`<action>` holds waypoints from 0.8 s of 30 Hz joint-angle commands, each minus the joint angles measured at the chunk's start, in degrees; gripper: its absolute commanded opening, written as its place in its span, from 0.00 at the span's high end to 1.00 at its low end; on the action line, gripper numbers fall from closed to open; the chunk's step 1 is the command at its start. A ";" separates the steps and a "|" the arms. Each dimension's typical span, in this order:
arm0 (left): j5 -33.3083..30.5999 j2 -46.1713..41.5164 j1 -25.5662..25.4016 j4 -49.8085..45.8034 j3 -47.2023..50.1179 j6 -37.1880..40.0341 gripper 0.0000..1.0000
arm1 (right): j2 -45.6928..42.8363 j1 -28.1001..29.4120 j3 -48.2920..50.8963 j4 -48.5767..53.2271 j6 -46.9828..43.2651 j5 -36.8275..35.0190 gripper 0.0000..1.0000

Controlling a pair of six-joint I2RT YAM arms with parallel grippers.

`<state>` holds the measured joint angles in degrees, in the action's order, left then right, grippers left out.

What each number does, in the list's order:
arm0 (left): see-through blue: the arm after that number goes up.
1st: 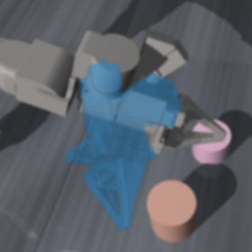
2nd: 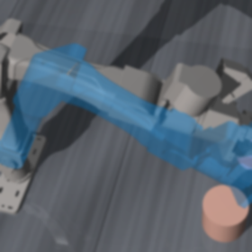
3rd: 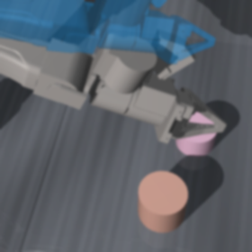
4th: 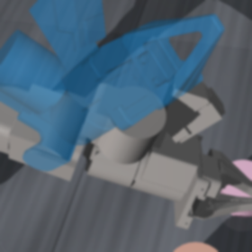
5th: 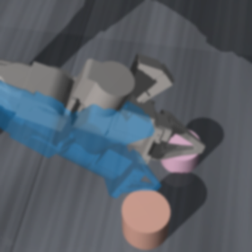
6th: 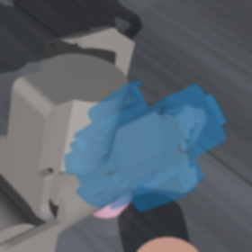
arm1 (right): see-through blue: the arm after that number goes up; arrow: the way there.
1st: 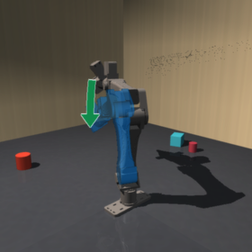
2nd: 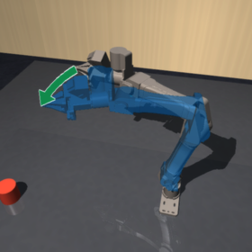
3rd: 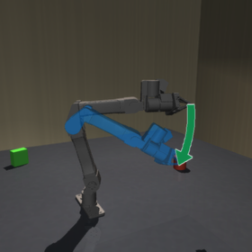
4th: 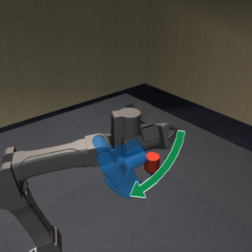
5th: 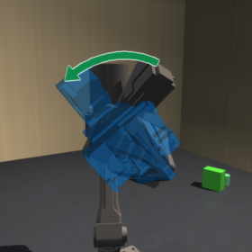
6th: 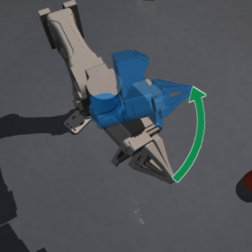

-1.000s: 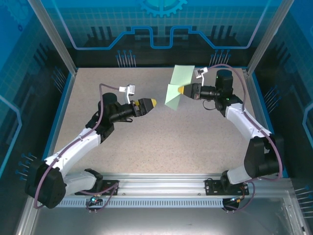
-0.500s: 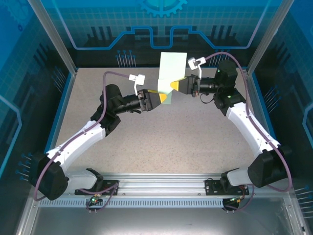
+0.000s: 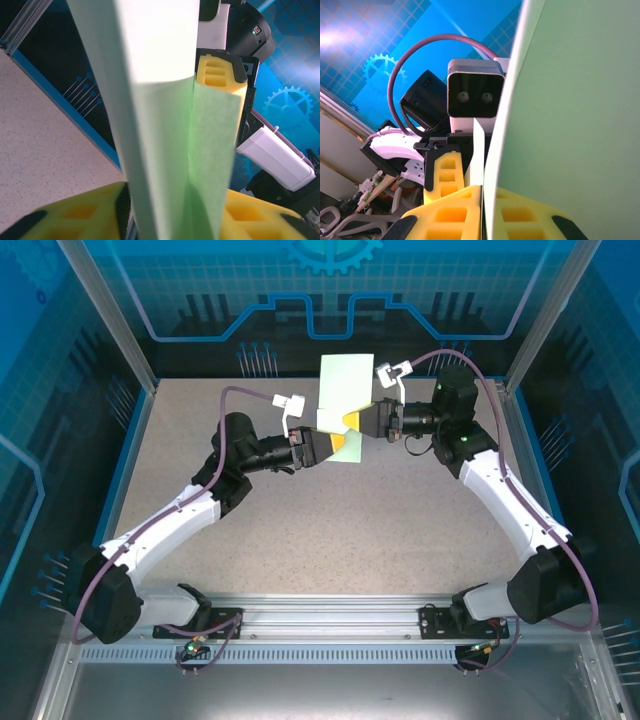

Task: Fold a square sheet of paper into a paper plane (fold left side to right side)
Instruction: Turn over the paper at the center of the table.

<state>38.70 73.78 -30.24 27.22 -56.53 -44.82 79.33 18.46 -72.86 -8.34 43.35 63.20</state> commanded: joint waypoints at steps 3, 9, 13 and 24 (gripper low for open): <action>0.68 -2.32 -0.30 -1.07 -0.74 2.08 0.71 | -1.03 0.70 -1.07 1.91 -0.58 0.12 0.88; -0.17 -3.61 -0.27 -3.52 0.29 4.22 0.90 | -2.42 -0.01 -0.44 6.67 -3.85 -0.96 0.72; -1.85 -4.08 -0.33 -7.72 0.45 7.11 0.90 | -4.82 -2.97 0.59 12.74 -7.66 -4.19 0.49; -34.99 -2.26 -8.69 -48.07 -9.49 30.87 0.91 | -6.11 -12.56 4.94 52.55 -22.46 -55.65 0.12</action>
<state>20.80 70.39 -34.85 -3.86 -60.05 -24.84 70.89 6.90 -71.48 28.58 24.99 30.55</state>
